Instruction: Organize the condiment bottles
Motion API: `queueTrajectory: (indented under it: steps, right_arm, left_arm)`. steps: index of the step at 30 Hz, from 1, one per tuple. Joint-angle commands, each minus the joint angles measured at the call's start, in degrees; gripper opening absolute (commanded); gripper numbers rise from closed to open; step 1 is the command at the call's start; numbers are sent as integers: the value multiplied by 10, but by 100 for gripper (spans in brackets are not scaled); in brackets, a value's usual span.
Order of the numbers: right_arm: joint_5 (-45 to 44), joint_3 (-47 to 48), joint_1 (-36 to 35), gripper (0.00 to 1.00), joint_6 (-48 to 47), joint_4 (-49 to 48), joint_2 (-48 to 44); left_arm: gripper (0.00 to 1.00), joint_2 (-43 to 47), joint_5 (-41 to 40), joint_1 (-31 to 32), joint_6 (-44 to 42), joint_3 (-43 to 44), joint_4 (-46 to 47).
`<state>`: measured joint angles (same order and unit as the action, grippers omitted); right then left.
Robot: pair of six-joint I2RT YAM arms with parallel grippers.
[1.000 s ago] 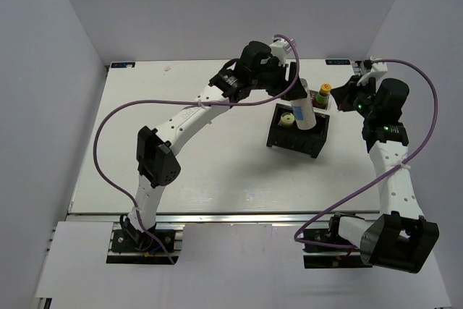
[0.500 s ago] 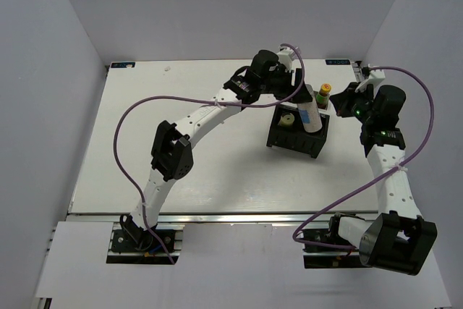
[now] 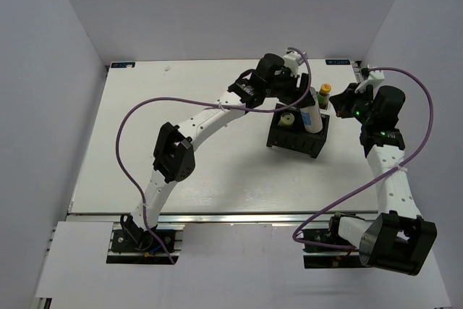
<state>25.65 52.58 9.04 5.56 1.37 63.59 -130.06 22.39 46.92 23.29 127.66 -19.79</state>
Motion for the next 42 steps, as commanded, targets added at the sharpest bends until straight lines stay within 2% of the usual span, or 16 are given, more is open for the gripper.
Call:
queueTrajectory:
  steps: [1, 3, 5, 9, 10, 12, 14, 15, 20, 26, 28, 30, 31, 33, 37, 42]
  right_arm:
    - [4, -4, 5, 0, -7, -29, -9]
    - [5, -4, 4, 0, -8, -29, -8]
    - [5, -1, 5, 0, -10, -27, -7]
    - [12, 0, 5, 1, -13, -24, -6]
    - [15, 0, 5, 12, -14, -24, -5]
    - [21, 2, 5, 27, -18, -21, -5]
    - [25, 5, 5, 34, -21, -18, -4]
    - [27, 7, 5, 39, -22, -15, -3]
    - [31, 14, 5, 47, -27, -15, -2]
    - [32, 30, 4, 54, -34, 0, -1]
    - [42, 42, 4, 60, -48, 6, -1]
    - [69, 66, 5, 85, -53, 19, 8]
    - [72, 78, 5, 89, -53, 28, 14]
    - [72, 108, 5, 89, -70, 77, 44]
    - [1, 243, 5, 89, -65, 194, 110]
    - [-1, 299, 5, 89, -93, 234, 130]
  left_arm:
    - [0, 18, -14, 19, -42, 27, 0]
    - [1, 18, -17, 21, -50, 23, -6]
    - [7, 20, -23, 22, -56, 19, -10]
    - [39, 24, -26, 23, -63, 15, -13]
    - [56, 25, -24, 23, -64, 15, -13]
    - [64, 31, -24, 23, -64, 8, -8]
    - [76, 44, -26, 24, -64, -4, 4]
    - [78, 47, -25, 24, -64, -14, 9]
    - [88, 55, -20, 24, -64, -13, 15]
    - [90, 78, -31, 23, -62, -5, 9]
    - [90, 103, -59, 20, -70, -6, 3]
    - [91, 125, -71, 13, -73, -16, -10]
    - [92, 139, -74, -1, -71, -26, -12]
    - [95, 192, -70, -33, -54, -80, -5]
    - [98, 303, -67, -95, -31, -212, 23]
    - [98, 425, -112, -150, -58, -351, 4]
